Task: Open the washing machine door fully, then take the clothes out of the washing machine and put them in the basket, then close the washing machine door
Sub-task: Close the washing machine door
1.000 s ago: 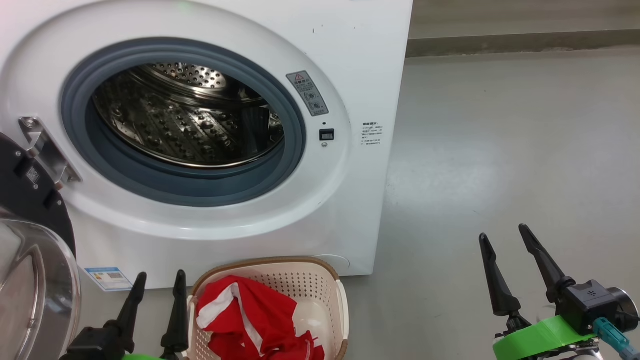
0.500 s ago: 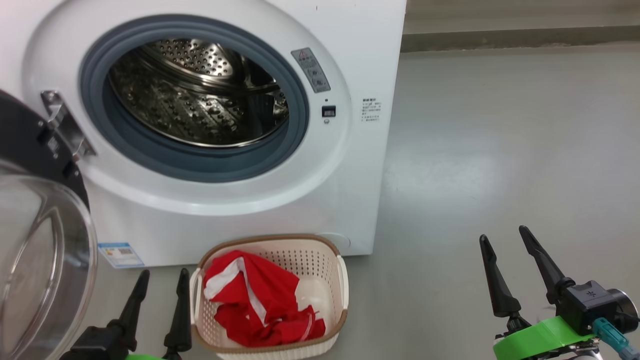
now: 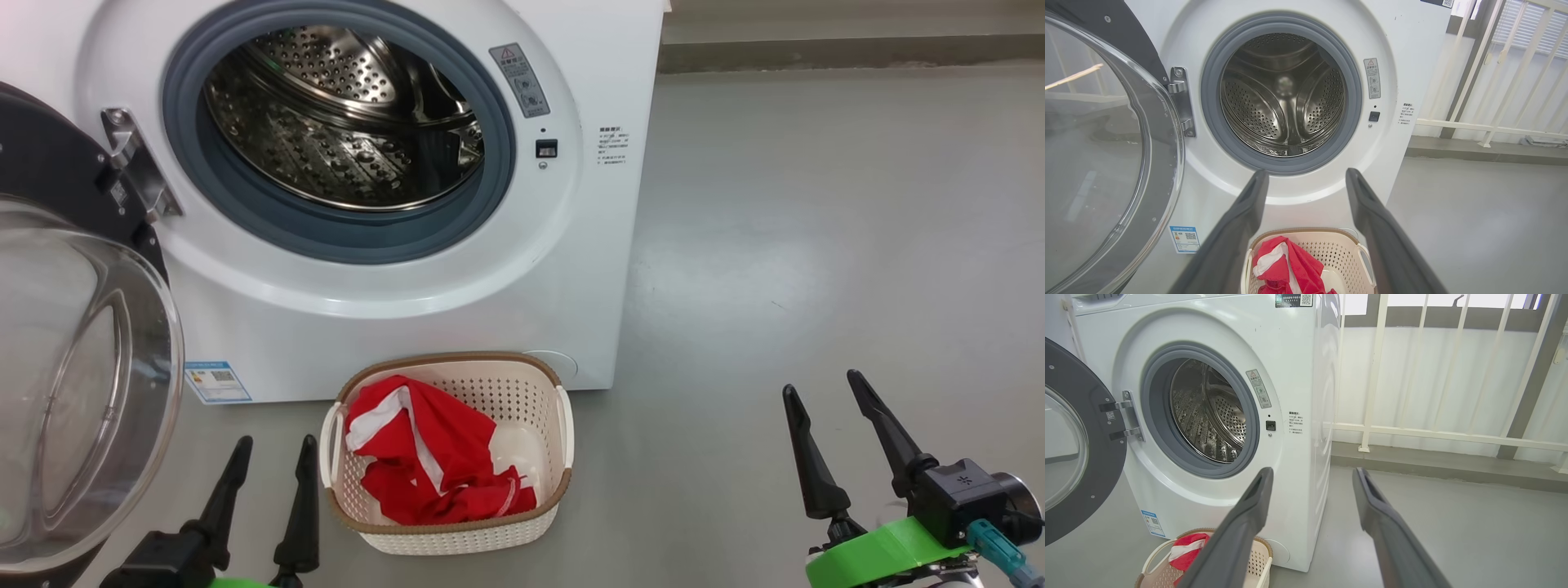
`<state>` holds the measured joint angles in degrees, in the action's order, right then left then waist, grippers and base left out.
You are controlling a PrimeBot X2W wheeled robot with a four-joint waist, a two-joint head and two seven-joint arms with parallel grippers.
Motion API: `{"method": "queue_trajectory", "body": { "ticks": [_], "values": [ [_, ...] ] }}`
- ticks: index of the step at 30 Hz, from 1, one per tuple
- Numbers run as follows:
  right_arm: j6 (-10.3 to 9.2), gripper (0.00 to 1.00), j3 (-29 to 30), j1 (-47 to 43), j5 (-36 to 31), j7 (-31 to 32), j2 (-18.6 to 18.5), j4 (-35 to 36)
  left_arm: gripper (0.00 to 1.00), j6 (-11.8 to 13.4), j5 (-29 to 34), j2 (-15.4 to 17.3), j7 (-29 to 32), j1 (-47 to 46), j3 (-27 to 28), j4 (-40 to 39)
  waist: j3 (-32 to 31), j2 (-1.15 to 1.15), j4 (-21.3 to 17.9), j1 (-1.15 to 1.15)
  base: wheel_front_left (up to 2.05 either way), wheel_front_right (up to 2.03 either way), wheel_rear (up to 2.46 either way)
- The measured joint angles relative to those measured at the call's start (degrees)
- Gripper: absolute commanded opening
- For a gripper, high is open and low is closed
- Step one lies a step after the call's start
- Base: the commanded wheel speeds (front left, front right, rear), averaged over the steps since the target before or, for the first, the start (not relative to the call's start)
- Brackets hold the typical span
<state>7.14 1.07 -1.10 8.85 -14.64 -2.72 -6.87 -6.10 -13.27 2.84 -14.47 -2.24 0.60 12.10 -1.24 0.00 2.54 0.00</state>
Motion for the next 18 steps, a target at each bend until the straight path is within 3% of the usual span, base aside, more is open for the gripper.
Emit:
{"method": "queue_trajectory", "body": {
  "ticks": [18],
  "values": [
    [0.0, 1.0, -0.4, 0.0, 0.2, 0.0, 0.0, -0.1, 1.0, 1.6, 0.8, 0.0, 0.0, 0.8, -0.2, -2.3, 0.2, 0.0, 2.8, 0.0, 0.0, 0.0, 0.0]
  ]
}}
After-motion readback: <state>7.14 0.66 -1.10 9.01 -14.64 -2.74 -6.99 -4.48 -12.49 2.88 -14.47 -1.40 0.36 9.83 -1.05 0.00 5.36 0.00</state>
